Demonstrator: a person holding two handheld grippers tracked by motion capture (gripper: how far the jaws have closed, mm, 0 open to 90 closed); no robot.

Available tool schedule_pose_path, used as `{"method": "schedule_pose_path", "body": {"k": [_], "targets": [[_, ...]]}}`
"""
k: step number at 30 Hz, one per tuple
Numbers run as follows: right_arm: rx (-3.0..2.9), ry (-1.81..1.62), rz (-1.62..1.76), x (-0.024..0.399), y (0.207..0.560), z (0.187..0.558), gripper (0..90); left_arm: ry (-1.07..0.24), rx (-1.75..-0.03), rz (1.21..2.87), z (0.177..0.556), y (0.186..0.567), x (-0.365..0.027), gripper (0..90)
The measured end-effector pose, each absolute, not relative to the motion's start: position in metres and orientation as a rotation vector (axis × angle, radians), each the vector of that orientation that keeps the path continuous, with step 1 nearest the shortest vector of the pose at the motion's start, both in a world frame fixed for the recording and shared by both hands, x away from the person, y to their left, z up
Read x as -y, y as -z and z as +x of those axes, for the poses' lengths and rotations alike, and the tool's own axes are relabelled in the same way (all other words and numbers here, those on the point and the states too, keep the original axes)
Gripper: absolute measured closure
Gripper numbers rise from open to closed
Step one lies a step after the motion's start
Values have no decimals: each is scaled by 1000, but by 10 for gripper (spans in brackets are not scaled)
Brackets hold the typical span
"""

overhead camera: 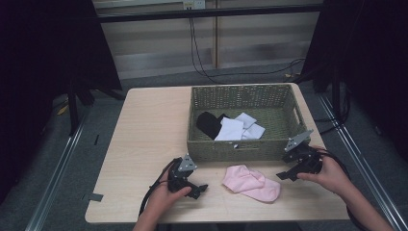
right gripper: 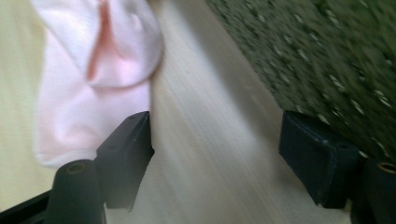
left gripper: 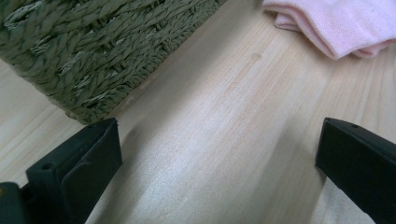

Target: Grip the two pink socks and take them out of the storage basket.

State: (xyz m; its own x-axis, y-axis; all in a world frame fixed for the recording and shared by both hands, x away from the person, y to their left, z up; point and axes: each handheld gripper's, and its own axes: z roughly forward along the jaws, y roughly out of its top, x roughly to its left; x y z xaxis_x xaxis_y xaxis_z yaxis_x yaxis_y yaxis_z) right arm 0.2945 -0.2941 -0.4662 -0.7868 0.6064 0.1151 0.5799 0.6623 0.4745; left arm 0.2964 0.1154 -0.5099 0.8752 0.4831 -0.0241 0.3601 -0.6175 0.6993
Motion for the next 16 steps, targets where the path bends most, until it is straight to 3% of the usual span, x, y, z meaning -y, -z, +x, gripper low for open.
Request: {"method": "schedule_pose_path", "body": {"k": [16], "targets": [[-2603, -940, 1001, 309, 498, 274, 213, -214, -604, 2299, 296, 510, -115, 0]]}}
